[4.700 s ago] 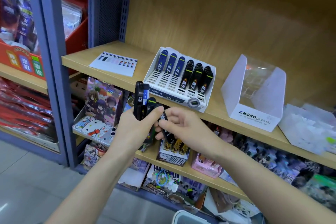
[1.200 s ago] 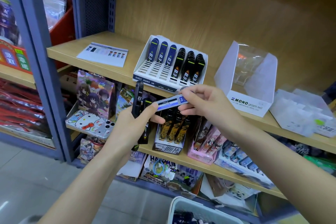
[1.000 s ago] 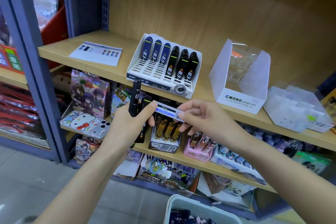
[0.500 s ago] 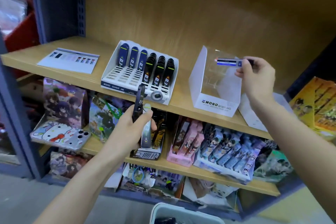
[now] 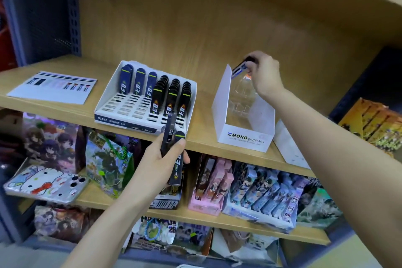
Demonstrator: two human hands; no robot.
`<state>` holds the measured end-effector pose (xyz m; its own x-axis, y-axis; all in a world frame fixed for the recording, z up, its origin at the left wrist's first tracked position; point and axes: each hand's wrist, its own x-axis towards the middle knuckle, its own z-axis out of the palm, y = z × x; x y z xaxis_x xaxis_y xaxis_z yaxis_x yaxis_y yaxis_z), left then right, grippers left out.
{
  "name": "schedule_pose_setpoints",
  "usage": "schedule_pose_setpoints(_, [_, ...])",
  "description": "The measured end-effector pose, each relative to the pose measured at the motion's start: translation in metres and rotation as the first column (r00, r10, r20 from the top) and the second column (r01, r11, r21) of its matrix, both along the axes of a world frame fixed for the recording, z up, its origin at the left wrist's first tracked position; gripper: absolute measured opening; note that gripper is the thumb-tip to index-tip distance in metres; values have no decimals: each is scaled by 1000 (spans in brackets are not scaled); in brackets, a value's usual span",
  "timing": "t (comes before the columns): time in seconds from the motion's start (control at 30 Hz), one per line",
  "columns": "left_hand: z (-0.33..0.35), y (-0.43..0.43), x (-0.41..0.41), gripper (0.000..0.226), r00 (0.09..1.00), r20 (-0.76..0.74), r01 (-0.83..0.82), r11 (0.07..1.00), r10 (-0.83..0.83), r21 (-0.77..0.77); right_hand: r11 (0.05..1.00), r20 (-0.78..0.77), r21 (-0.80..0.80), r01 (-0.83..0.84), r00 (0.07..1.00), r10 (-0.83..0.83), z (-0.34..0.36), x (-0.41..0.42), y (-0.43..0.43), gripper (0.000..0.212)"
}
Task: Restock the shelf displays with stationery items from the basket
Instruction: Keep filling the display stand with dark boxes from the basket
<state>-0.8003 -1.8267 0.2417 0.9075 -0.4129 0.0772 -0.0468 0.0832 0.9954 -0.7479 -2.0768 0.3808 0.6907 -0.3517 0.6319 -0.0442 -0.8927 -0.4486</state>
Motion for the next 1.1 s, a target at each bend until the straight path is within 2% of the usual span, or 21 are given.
schedule_pose_setpoints(0.13, [0,-4,3,25,1000,-17,4,1000,-4,-24,988,-162,-114,-103,983,84,3,4,1,24])
schedule_pose_setpoints(0.37, [-4,-9,8,30,1000,-6,3,1000,-3,-20,978,-209,-128,-162,969,133,7,0,5,23])
schedule_pose_setpoints(0.63, [-6,-11,7,32,999,5,-34,999,34,36,986,-93,24,-165,982,167,4,12,4,10])
schedule_pose_setpoints(0.8, [-7,-8,8,32,999,-1,-33,999,33,34,991,-85,-39,-129,988,125,6,19,4,15])
schedule_pose_setpoints(0.97, [-6,-6,7,28,1000,-9,-7,1000,7,25,996,-109,-74,-40,994,32,2,17,-2,39])
schedule_pose_setpoints(1.1, [-2,-6,3,27,998,-47,36,999,-36,0,994,95,-109,10,995,0,-10,-11,13,28])
